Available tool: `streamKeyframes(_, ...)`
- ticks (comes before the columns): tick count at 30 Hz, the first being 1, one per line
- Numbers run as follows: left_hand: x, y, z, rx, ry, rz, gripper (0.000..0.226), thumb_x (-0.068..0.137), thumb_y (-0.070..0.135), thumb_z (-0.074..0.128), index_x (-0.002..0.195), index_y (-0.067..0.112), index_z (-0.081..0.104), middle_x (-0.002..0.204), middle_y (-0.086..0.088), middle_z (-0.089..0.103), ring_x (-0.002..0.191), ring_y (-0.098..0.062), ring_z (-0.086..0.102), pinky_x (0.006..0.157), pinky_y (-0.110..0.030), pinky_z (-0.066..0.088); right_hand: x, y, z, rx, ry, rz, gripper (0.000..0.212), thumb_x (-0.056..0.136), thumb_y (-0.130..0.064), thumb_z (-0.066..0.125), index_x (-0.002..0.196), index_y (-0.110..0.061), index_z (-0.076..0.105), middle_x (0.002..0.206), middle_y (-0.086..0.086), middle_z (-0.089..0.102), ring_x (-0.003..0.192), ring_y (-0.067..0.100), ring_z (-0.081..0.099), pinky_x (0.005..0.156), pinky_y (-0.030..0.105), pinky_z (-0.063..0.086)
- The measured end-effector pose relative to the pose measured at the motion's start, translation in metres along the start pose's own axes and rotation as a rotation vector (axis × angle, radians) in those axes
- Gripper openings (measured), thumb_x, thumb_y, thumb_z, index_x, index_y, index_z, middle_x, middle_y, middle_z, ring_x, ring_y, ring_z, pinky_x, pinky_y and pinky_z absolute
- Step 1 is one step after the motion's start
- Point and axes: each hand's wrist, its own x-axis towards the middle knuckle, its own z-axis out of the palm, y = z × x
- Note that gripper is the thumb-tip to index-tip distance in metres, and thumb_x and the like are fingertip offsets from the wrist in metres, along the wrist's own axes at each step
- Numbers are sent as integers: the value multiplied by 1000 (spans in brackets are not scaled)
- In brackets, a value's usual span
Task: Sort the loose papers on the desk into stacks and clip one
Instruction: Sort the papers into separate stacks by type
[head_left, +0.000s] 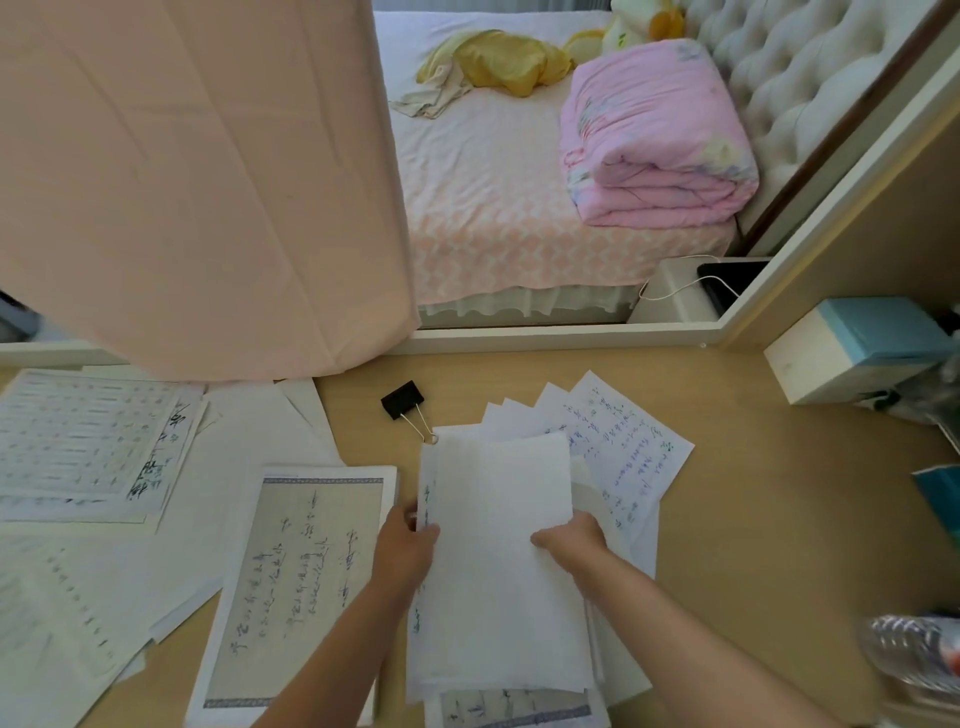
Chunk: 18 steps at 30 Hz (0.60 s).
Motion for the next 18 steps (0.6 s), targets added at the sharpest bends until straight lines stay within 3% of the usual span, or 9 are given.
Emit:
streamKeyframes(2, -2, -1, -4, 18, -35, 46, 25, 95, 16, 56, 120, 13, 60, 106, -1, 68, 90, -17, 64, 77, -30, 50, 0, 3, -3, -54, -45, -43, 34, 78, -9, 76, 111, -10, 68, 106, 6, 72, 91, 24, 68, 81, 32, 55)
streamKeyframes(5, 6, -8, -7, 191, -4, 187, 32, 95, 22, 58, 125, 10, 60, 111, -2, 67, 101, -21, 64, 89, -36, 52, 2, 0, -26, -11, 29, -116, 32, 82, -10, 75, 113, -12, 67, 104, 3, 69, 95, 24, 65, 83, 31, 52)
streamKeyframes(9, 13, -11, -1, 574, 51, 318, 48, 89, 30, 64, 132, 17, 47, 134, -6, 49, 124, -27, 43, 100, -39, 39, 17, 12, -90, 14, 228, -67, 34, 78, -8, 77, 112, -7, 69, 107, 10, 71, 96, 26, 67, 88, 36, 54)
streamKeyframes(13, 14, -5, 16, 904, -86, 372, 102, 73, 57, 72, 152, 20, 17, 158, -4, 14, 146, -27, 15, 112, -45, 30, 28, 37, -142, 126, 276, -22, 38, 78, -3, 80, 113, 3, 67, 112, 18, 69, 97, 32, 66, 91, 44, 54)
streamKeyframes(15, 15, 1, 24, 983, -112, 354, 109, 68, 56, 77, 151, 20, 17, 152, -4, 19, 140, -27, 22, 106, -42, 37, 32, 44, -154, 164, 221, -14, 38, 79, -1, 78, 115, 2, 65, 113, 17, 69, 98, 33, 66, 92, 47, 53)
streamKeyframes(18, 21, 11, 28, 920, -152, 302, 89, 68, 39, 83, 137, 16, 34, 130, -5, 41, 118, -24, 45, 87, -31, 48, 36, 48, -161, 181, 94, -6, 36, 80, 1, 76, 114, 0, 66, 111, 16, 71, 97, 33, 68, 92, 50, 53)
